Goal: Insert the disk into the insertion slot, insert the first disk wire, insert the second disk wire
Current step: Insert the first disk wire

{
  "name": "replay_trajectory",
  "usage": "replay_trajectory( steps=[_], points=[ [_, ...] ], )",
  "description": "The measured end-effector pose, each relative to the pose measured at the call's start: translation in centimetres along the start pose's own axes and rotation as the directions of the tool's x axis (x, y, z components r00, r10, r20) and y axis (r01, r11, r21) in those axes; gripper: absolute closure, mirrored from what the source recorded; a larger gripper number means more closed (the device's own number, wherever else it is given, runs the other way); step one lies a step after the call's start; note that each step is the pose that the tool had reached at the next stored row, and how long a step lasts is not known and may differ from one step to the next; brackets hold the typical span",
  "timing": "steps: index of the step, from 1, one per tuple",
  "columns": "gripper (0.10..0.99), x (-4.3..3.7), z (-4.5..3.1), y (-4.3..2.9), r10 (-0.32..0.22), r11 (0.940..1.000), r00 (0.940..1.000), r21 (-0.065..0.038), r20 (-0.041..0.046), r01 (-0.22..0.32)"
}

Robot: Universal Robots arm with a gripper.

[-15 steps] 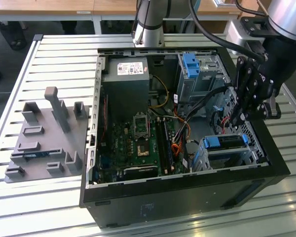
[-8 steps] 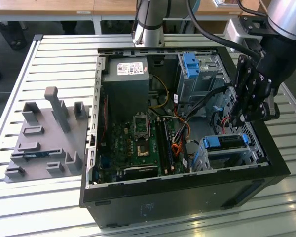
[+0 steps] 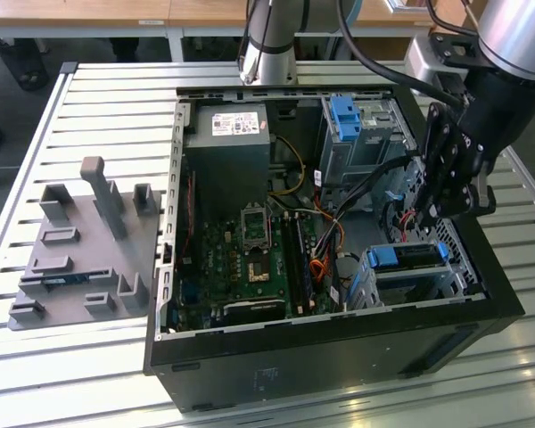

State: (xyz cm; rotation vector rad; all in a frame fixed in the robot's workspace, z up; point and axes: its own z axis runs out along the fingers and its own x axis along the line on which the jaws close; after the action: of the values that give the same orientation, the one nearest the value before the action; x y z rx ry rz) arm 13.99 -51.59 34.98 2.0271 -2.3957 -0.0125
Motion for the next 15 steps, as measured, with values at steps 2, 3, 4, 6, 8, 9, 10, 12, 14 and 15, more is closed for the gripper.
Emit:
replay_trajectory(
  steps=[2, 3, 4, 6, 8, 9, 10, 12, 14, 15],
  points=[
    [0.847, -0.06, 0.09, -0.02, 0.004, 1.0, 1.0, 0.0, 0.0003, -0.004],
    [0.847, -0.06, 0.09, -0.02, 0.004, 1.0, 1.0, 0.0, 0.0003, -0.004],
    [0.906, -0.06, 0.08, -0.02, 0.004, 1.0, 1.0, 0.0, -0.0001, -0.004],
    [0.918, -0.07, 0.08, -0.03, -0.001, 1.0, 1.0, 0.0, -0.0009, 0.001],
    [0.918, -0.06, 0.08, -0.03, -0.025, 0.9997, 0.9997, 0.0, -0.0014, 0.025],
    [0.918, -0.07, 0.08, -0.03, -0.042, 0.9991, 0.9991, 0.0, -0.0015, 0.042],
    [0.918, -0.07, 0.08, -0.03, -0.06, 0.9982, 0.9982, 0.0, -0.0017, 0.06],
    [0.918, -0.07, 0.09, -0.03, -0.097, 0.9953, 0.9953, 0.0, -0.002, 0.097],
    [0.918, -0.07, 0.09, -0.03, -0.13, 0.9915, 0.9915, -0.001, -0.0027, 0.13],
    [0.918, -0.07, 0.09, -0.02, -0.141, 0.99, 0.99, -0.001, -0.0034, 0.141]
  ],
)
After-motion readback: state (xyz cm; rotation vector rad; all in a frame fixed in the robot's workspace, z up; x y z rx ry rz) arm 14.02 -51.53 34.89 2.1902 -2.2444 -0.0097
